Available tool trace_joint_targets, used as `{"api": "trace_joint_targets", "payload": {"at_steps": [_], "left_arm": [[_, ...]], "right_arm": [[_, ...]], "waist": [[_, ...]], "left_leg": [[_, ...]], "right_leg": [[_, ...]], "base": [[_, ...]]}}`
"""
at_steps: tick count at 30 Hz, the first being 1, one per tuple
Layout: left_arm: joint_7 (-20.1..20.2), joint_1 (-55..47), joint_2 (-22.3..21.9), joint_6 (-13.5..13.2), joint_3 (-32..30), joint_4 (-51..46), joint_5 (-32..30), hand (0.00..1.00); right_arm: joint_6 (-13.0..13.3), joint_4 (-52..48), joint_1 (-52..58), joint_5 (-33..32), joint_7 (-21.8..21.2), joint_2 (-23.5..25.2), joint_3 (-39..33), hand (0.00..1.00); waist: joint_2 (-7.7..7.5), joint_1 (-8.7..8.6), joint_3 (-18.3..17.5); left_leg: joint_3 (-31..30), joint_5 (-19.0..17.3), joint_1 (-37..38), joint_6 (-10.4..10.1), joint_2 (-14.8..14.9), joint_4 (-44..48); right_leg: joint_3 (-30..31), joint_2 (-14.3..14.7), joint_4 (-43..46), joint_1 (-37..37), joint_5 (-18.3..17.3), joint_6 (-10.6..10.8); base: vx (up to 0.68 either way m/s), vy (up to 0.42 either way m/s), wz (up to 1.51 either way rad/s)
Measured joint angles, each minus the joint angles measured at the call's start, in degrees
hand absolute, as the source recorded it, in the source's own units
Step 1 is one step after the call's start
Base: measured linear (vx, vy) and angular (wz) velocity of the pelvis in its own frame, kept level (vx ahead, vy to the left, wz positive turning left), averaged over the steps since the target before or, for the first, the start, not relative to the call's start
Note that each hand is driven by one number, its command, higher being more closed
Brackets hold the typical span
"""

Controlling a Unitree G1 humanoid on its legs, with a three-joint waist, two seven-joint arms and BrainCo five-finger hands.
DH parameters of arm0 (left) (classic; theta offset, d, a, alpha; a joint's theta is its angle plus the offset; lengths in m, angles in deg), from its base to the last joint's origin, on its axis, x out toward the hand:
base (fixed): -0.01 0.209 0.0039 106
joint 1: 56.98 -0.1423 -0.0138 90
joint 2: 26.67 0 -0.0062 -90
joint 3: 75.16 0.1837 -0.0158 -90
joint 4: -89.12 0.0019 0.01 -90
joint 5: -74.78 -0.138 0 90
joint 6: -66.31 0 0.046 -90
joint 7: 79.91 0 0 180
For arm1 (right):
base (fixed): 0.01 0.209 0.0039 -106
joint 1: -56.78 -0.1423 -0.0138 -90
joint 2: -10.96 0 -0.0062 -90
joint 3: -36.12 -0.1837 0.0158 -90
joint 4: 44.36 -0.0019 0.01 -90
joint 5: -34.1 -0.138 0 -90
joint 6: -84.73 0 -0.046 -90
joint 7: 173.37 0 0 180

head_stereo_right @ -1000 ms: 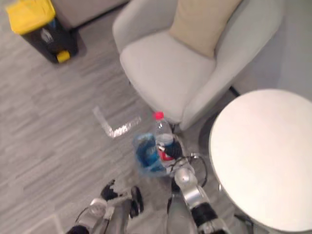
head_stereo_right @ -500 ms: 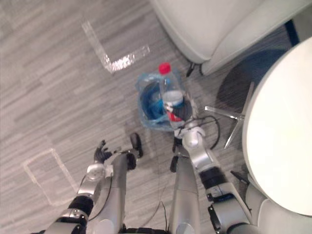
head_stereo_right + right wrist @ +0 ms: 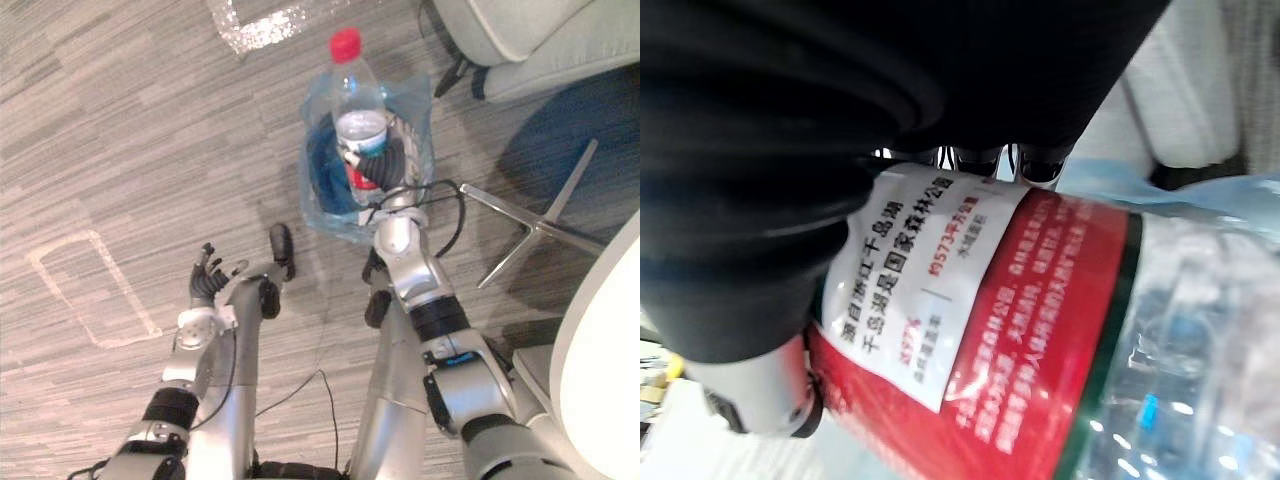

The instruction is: Gather rubbish on tea table into small bin, then transfer packed bag to large trash can.

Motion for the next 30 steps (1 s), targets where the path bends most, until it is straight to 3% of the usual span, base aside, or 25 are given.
{"api": "trace_joint_targets", "payload": {"at_steps": [14, 19, 22, 26, 30], "left_arm": [[-0.03, 1.93, -0.32, -0.11, 0.62, 2.24, -0.13, 0.0], [0.0, 2.15, -0.29, 0.01, 0.79, 3.93, -0.34, 0.0], [-0.01, 1.84, -0.15, -0.04, 1.14, 5.45, -0.6, 0.0], [-0.02, 1.87, -0.13, -0.13, 1.41, 5.86, -0.62, 0.0], [-0.28, 1.98, 0.22, -0.13, 1.43, 6.87, -0.61, 0.0]], "right_arm": [[-0.42, 1.79, 3.59, 2.61, 0.66, 6.64, -1.76, 0.0], [-0.43, -0.32, 4.54, 8.18, 0.65, 6.5, -0.14, 0.0], [-0.32, -0.55, 6.58, 12.11, 0.52, 6.63, 2.77, 0.0], [-0.38, 0.27, 7.99, 15.77, 0.33, 6.71, 5.42, 0.0], [-0.58, 6.29, 6.0, 18.36, -0.22, 7.09, 8.39, 0.0]], "waist": [[-0.99, -1.53, -0.87], [-1.28, -1.47, -1.05], [-1.87, -1.41, -4.51], [-2.81, -1.4, -5.68], [-3.02, -1.23, -5.83]], "left_leg": [[-0.46, 1.27, -0.67, -0.79, 0.37, -1.28], [-0.21, 1.51, 0.47, -0.88, 0.76, -1.57], [0.89, 0.83, 0.51, -0.89, 1.75, -2.18], [2.53, 2.05, 1.5, -0.67, 2.9, -3.8], [2.6, 2.99, 1.48, -0.84, 2.87, -4.96]], "right_leg": [[-0.39, 0.42, 0.2, -1.15, -0.15, -0.47], [-0.36, 0.71, -0.07, -0.22, 0.27, -1.11], [-0.65, 0.97, -1.11, -0.08, 0.48, -1.38], [-1.35, 0.97, -2.21, 0.92, 0.61, -1.49], [-1.85, 0.93, -2.93, 0.98, 0.77, -1.69]], "base": [[0.01, -0.006, 0.02], [-0.02, -0.01, -0.03], [-0.01, -0.004, -0.04], [-0.01, -0.017, 0.09], [0.0, -0.006, 0.06]]}}
